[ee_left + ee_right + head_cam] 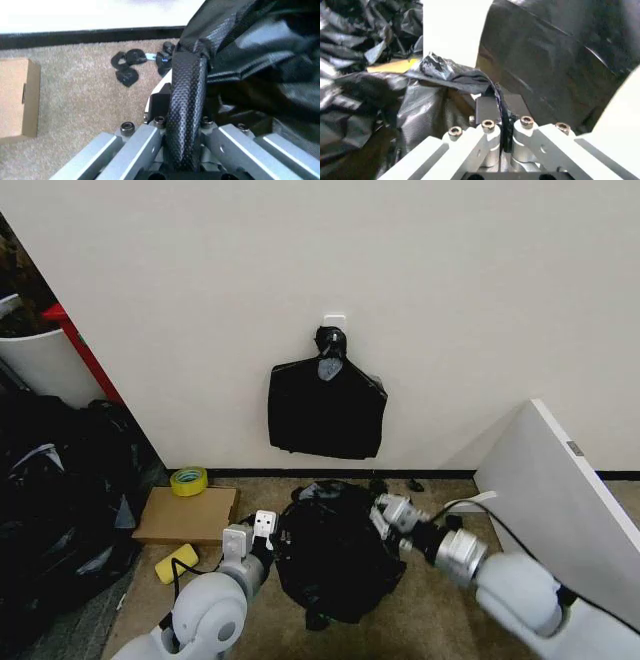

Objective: Place the garbage bag over the trash bin.

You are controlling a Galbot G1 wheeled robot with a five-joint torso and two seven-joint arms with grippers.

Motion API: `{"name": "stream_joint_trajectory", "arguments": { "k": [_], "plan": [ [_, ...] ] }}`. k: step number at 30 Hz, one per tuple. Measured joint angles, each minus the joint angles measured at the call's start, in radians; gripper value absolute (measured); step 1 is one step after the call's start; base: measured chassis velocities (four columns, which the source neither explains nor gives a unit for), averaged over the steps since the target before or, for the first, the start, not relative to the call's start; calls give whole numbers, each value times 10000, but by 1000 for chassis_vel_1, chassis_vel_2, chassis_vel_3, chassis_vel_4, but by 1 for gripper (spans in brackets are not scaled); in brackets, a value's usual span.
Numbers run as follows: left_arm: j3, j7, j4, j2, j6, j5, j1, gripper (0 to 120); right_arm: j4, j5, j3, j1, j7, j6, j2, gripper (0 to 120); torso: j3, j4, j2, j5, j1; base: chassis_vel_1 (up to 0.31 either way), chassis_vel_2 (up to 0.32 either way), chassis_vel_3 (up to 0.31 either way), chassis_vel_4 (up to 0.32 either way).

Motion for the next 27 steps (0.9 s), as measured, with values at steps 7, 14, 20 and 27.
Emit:
{"name": "stream_joint_trajectory", "arguments": {
  "k": [7,14,20,27],
  "plan": [
    [-73,720,-109,247,-479,1329,314,1,-313,1690,-55,465,-31,-782,-304,0,0,-1,0,1,0,0,0,0,0],
    [-142,1331,-177,386,-1192,2021,503,1,-905,2247,-54,372,-306,-1031,-525,0,0,-2,0,1,0,0,0,0,0],
    [-158,2233,-286,522,-2001,2725,738,1,-1572,2470,21,290,-941,-882,-792,0,0,0,0,1,0,0,0,0,0],
    [-75,3064,-253,693,-2816,3012,727,1,-2039,2258,-4,5,-1694,-439,-899,0,0,-3,0,0,0,0,0,0,0]
  ]
}}
